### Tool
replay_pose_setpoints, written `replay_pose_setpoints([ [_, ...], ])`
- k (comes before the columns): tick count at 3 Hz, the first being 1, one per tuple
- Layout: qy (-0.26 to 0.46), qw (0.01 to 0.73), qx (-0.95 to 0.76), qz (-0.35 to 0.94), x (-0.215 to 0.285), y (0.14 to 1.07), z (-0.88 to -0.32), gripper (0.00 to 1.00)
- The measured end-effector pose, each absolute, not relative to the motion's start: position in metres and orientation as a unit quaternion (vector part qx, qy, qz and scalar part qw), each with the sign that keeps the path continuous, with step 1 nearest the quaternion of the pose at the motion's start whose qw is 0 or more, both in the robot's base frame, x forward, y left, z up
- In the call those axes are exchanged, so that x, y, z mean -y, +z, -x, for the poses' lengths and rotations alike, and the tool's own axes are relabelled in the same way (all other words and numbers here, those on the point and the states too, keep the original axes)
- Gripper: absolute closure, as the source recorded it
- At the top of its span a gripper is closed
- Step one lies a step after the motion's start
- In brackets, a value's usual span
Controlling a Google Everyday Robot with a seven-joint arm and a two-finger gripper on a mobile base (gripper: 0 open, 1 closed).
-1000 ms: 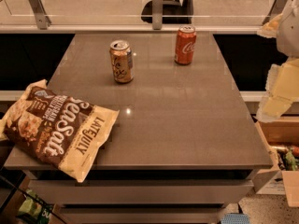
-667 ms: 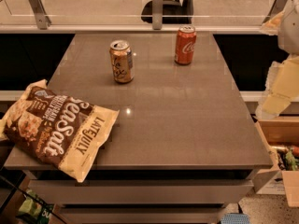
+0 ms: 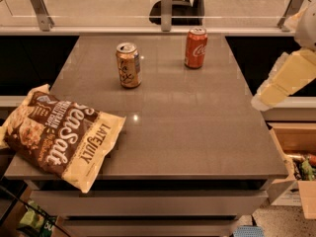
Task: Pick orange can
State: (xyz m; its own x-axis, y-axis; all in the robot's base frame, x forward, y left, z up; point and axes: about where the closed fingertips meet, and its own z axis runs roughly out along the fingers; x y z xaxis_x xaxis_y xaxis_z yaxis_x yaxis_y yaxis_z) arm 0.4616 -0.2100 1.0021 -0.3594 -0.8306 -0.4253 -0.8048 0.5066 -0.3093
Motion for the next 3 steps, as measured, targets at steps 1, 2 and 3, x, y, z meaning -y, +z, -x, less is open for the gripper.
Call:
replay_pose_setpoints([
  [1,0.01,0.329,-0.83,0.45,0.192,0.997,-0.473,0.0],
  [2,0.002,0.366,-0.821,0.438,0.189,1.009,-0.488,0.0],
  [3,0.004,0.375,-0.823,0.428,0.192,1.008,-0.482,0.0],
])
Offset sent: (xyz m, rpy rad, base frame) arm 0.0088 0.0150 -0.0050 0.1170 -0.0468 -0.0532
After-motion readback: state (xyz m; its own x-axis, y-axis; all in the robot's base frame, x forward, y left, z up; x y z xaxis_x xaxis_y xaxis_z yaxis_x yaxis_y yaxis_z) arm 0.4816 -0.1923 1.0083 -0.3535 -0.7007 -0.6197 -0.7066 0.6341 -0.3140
